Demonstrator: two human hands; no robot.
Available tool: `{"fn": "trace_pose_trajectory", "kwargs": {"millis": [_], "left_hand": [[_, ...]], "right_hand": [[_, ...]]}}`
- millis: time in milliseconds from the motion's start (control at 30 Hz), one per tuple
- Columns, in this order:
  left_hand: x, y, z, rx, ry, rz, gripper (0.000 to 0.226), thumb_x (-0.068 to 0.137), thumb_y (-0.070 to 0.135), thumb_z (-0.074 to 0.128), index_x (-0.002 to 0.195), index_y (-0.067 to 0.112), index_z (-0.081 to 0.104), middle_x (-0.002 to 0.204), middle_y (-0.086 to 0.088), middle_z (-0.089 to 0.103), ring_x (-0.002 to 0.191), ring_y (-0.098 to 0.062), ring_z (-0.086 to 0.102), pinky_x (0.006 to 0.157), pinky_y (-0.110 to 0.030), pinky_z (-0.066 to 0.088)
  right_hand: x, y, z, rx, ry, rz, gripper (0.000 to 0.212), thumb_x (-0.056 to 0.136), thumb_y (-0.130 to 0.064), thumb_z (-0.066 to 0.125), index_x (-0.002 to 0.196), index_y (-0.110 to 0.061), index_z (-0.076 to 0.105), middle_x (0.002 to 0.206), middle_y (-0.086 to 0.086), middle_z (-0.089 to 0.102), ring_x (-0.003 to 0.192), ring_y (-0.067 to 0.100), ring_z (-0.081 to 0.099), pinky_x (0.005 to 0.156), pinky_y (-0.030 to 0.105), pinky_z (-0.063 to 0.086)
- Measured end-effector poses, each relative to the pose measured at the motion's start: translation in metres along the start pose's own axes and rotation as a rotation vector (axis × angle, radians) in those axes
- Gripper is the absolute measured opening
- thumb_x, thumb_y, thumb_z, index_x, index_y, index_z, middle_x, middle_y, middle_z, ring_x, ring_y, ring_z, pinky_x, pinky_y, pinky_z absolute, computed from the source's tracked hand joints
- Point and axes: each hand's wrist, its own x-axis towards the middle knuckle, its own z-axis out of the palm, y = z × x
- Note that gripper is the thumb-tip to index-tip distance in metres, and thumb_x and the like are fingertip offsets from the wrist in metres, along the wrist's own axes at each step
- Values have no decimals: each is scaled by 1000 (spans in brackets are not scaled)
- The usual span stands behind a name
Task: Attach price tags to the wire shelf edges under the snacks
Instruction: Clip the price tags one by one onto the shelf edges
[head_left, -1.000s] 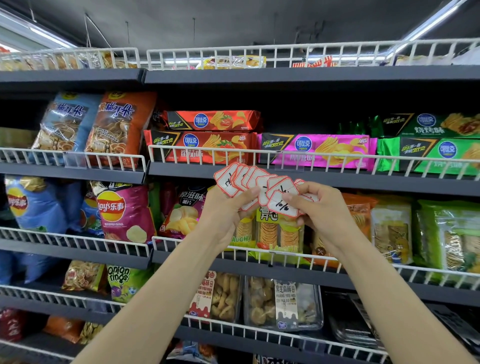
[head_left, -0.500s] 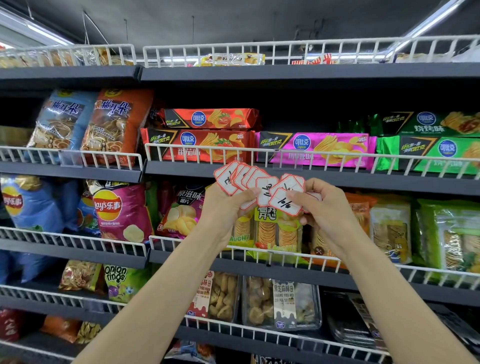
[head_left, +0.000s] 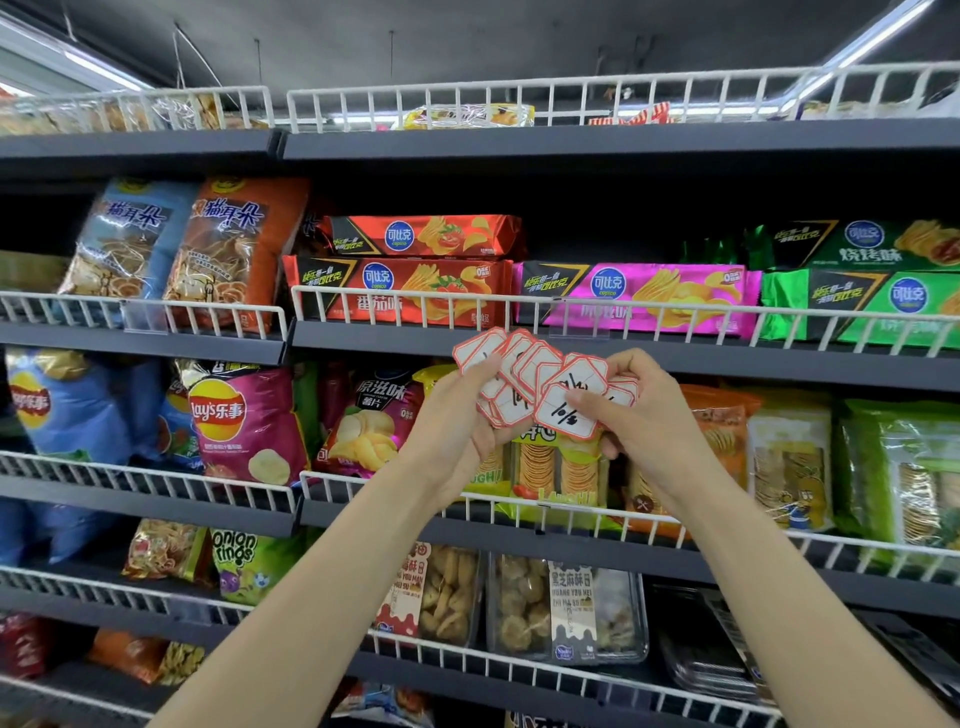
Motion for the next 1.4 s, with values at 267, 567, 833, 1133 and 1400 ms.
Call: {"fn": "trace_pose_trajectory", "kwargs": {"millis": [267, 567, 833, 1133, 1400], "left_hand": [[5, -2, -1, 273, 60, 94, 15, 91, 7, 56, 93, 18, 66, 92, -2, 73, 86, -17, 69, 76, -31, 58], [7, 0, -5, 141, -51, -11, 18, 98, 10, 44, 105, 9, 61, 103, -9, 70, 97, -21, 66, 92, -39, 51], [8, 0, -10, 157, -17, 74, 27, 88, -6, 54, 112, 5, 58, 109, -11, 68, 100, -23, 66, 83, -31, 56], [8, 2, -8, 94, -18, 90, 33, 81, -16, 57, 102, 9, 60, 94, -8, 71, 84, -18, 70, 77, -28, 58], [7, -3, -1, 73, -28, 56, 30, 82, -15, 57, 100, 8, 61, 93, -9, 70, 83, -17, 69, 81, -30, 56]], "right_hand": [[1, 0, 3, -66, -68, -51, 23, 84, -9, 68, 102, -20, 62, 81, 4, 68, 54, 20, 52, 37, 20, 37], [2, 4, -7, 188, -5, 59, 13, 84, 0, 62, 91, -10, 59, 71, 8, 64, 47, 11, 54, 32, 16, 30], [-1, 0, -13, 257, 5, 78, 14, 85, 0, 61, 96, -7, 57, 67, 6, 62, 41, 8, 52, 32, 14, 31], [-3, 1, -11, 223, -43, 44, 20, 86, -9, 63, 105, -15, 61, 73, 3, 68, 47, 8, 54, 36, 17, 34], [-1, 4, 0, 20, 3, 14, 14, 86, -11, 65, 95, -19, 60, 80, 2, 68, 50, 8, 58, 38, 20, 34]]}}
